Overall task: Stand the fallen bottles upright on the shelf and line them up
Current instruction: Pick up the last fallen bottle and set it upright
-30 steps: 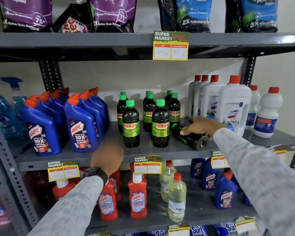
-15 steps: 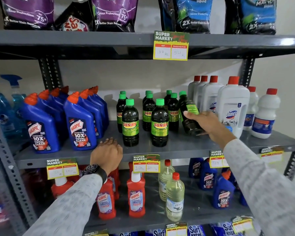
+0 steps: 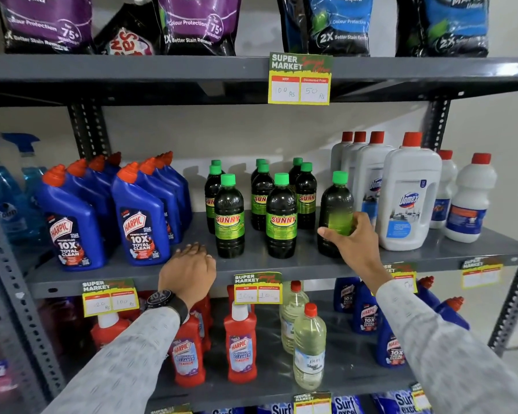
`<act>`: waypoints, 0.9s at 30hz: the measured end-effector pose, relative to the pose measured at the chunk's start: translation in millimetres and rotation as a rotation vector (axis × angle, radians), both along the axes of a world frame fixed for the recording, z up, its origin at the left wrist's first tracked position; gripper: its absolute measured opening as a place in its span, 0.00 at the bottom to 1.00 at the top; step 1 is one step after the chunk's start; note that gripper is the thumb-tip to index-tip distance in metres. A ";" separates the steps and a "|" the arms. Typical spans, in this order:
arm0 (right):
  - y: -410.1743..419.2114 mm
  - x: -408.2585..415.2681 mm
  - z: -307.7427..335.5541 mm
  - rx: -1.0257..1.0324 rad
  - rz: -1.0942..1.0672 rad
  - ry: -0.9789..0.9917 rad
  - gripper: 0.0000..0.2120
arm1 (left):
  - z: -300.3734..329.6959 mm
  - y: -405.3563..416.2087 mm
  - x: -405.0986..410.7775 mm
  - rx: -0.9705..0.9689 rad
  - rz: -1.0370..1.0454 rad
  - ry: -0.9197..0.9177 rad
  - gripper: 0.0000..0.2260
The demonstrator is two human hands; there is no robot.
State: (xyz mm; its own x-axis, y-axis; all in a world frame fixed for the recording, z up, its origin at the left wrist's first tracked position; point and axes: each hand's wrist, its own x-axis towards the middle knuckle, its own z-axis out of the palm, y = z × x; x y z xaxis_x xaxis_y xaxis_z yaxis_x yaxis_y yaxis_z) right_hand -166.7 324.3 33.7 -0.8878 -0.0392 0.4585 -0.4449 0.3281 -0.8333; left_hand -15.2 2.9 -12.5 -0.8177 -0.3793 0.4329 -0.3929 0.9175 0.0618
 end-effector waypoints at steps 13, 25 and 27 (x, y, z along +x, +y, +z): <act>9.2 -31.0 1.6 -0.073 0.391 -0.203 0.29 | -5.2 -3.3 1.3 0.007 -0.008 -0.008 0.36; 5.7 -26.7 -1.5 -0.110 0.371 -0.133 0.30 | -0.2 -0.3 0.8 0.012 -0.015 -0.009 0.36; 13.0 -29.9 -3.0 -0.216 0.472 -0.179 0.24 | 1.6 1.5 2.2 0.015 -0.019 -0.014 0.37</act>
State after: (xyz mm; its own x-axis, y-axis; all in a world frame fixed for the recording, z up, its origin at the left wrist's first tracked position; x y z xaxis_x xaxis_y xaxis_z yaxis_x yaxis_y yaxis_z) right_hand -196.6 337.2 30.7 -0.8612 -0.3742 0.3441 -0.3480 -0.0596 -0.9356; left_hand -13.0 4.4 -10.9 -0.8309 -0.3698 0.4158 -0.3760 0.9239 0.0705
